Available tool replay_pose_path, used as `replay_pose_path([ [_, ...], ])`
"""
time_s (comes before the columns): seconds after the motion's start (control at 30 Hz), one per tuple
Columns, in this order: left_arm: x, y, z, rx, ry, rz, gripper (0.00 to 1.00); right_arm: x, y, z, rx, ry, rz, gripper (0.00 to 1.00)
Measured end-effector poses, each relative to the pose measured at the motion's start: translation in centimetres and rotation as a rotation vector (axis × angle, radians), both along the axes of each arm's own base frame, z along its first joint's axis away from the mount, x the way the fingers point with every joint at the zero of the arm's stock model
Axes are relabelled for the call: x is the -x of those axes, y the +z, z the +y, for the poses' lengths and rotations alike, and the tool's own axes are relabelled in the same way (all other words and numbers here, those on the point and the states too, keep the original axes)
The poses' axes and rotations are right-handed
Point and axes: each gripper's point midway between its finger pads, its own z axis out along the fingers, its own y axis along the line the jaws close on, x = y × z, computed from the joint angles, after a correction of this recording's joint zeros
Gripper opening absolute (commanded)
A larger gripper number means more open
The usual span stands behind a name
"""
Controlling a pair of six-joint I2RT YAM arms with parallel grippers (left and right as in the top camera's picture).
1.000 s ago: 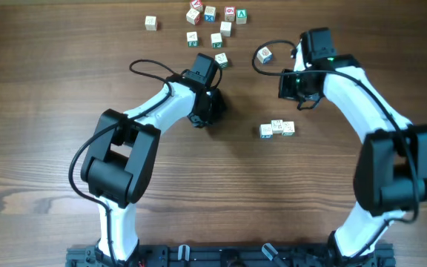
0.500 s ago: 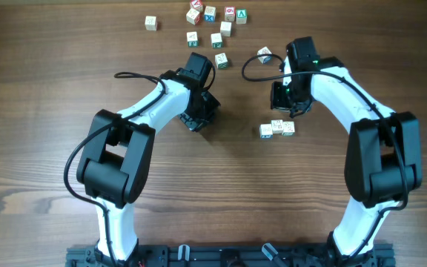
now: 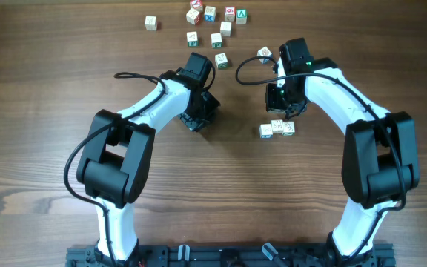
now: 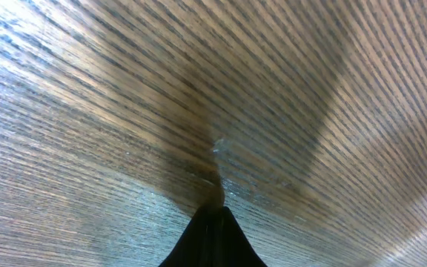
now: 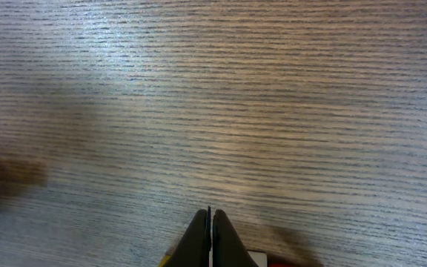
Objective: Form a horizontal line
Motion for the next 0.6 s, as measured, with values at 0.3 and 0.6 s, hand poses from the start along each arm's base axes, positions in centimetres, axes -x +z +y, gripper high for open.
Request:
replay_pose_path([
  [0.3,0.0,0.0,0.0,0.000,0.000,0.000,0.04,0.0,-0.5,-0.2,0.011,-0.001,0.010,0.04],
  [0.6,0.0,0.0,0.1,-0.004,0.001,0.000,0.04,0.1,-2.4,-0.2,0.023,-0.002,0.043,0.05],
])
